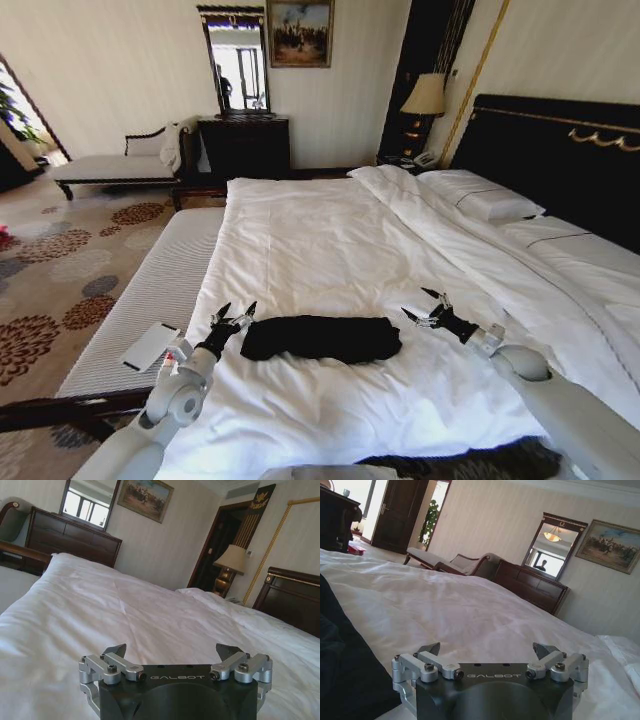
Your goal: Fold the clothes on the bed.
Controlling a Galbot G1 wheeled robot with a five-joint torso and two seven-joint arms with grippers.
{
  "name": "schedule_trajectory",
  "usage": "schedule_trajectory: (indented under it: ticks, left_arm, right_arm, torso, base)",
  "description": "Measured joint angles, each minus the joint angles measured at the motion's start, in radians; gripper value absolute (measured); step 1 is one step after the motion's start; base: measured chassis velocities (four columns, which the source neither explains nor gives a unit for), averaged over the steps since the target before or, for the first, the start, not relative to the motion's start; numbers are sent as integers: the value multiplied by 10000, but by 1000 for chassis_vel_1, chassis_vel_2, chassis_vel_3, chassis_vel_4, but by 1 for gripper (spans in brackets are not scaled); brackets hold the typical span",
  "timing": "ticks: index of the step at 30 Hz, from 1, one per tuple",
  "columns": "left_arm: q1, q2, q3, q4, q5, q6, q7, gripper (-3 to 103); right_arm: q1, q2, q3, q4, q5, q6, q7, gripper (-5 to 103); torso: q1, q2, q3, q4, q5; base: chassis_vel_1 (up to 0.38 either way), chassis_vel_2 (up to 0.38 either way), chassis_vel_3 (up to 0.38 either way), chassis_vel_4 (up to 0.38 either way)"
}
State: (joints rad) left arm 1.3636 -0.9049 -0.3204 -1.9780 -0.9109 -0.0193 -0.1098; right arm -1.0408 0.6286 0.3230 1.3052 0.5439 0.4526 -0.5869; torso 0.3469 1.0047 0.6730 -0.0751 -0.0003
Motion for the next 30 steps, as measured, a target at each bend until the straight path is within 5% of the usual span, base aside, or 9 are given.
schedule_trajectory:
  ticks: [16,30]
  left_arm:
    - [-57,-53,75,-51,-144,165,-147,100]
    - [290,-76,-261,-165,-202,181,-96,100]
  right_arm:
    - [1015,504,-1622,-276,-1351,280,-359,100]
    - [541,183,-1650,413,-1795,1062,-1196,100]
  torso:
    - [-1,0,-2,-2,3]
    - [-3,1,-2,0,2]
  base:
    - [0,0,0,0]
    - [0,0,0,0]
